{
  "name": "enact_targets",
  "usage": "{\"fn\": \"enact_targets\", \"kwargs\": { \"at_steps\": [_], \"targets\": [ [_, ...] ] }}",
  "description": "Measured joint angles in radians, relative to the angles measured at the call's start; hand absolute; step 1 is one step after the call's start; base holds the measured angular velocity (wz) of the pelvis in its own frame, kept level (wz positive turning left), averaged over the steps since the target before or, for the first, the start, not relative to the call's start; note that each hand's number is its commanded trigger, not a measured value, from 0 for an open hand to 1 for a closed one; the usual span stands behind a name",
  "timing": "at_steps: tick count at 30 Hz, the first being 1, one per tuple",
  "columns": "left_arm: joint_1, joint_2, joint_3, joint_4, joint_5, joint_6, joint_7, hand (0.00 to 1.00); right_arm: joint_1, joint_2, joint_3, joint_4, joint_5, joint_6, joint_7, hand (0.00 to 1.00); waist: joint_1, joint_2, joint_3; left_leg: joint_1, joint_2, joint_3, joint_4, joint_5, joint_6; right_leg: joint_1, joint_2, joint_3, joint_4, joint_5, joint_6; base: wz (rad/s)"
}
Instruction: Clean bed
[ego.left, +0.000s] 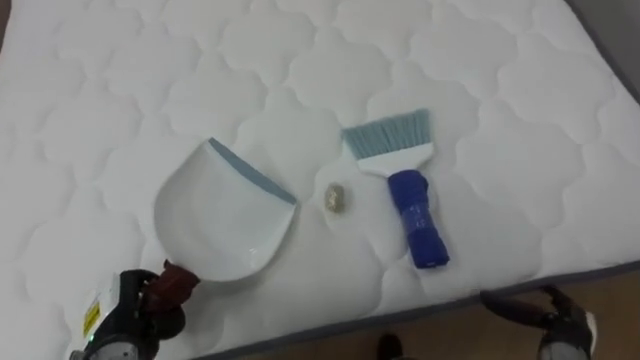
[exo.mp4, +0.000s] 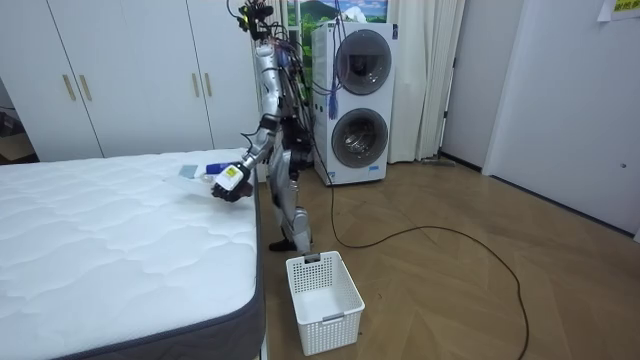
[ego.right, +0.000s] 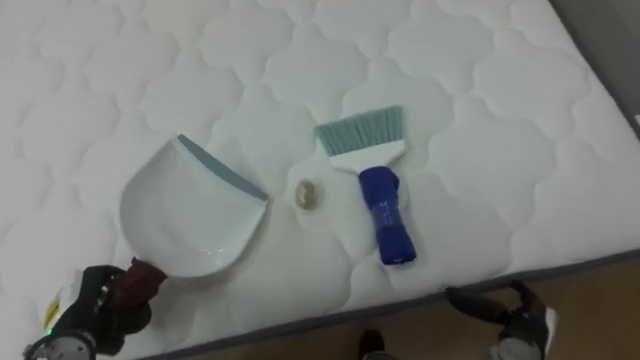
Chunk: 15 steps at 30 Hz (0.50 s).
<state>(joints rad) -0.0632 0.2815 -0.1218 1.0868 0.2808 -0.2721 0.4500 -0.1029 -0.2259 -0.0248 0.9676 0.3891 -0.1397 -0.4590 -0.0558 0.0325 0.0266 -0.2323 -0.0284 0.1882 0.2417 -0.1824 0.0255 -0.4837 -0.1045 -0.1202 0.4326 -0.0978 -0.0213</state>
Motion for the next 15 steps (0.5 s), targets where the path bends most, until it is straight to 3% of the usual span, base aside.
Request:
{"fn": "enact_targets", "kwargs": {
  "at_steps": [2,5,10,15],
  "targets": [
    [0.014,0.000,0.000,-0.013,-0.005,0.000,-0.028,1.00,-0.022,-0.049,0.000,-0.146,-0.042,-0.087,-0.097,0.00,-0.002,-0.002,0.0010,-0.027,0.000,0.000,0.015,-0.005,0.006,-0.015,0.002,0.005,-0.011,0.011,0.012,-0.07],
    [0.019,0.001,-0.017,-0.032,-0.017,0.001,-0.075,1.00,-0.086,-0.111,0.001,-0.232,-0.083,-0.201,-0.178,0.00,0.002,-0.013,-0.0008,-0.038,0.005,-0.007,0.018,-0.004,0.007,-0.006,0.003,-0.011,-0.035,0.033,0.004,0.11],
    [0.041,0.004,-0.047,-0.021,-0.054,0.001,-0.168,1.00,-0.100,-0.113,0.001,-0.307,-0.261,-0.279,-0.281,0.00,0.017,-0.020,-0.0061,-0.035,0.022,-0.015,0.020,-0.002,0.003,0.029,0.019,-0.023,-0.085,0.053,-0.003,0.09],
    [0.050,0.016,-0.064,-0.006,-0.092,0.004,-0.241,1.00,-0.105,-0.113,0.003,-0.305,-0.330,-0.298,-0.390,0.00,0.037,-0.020,-0.0062,-0.036,0.023,-0.014,0.029,-0.005,0.005,0.029,0.017,-0.035,-0.087,0.046,0.002,0.07]
  ]
}}
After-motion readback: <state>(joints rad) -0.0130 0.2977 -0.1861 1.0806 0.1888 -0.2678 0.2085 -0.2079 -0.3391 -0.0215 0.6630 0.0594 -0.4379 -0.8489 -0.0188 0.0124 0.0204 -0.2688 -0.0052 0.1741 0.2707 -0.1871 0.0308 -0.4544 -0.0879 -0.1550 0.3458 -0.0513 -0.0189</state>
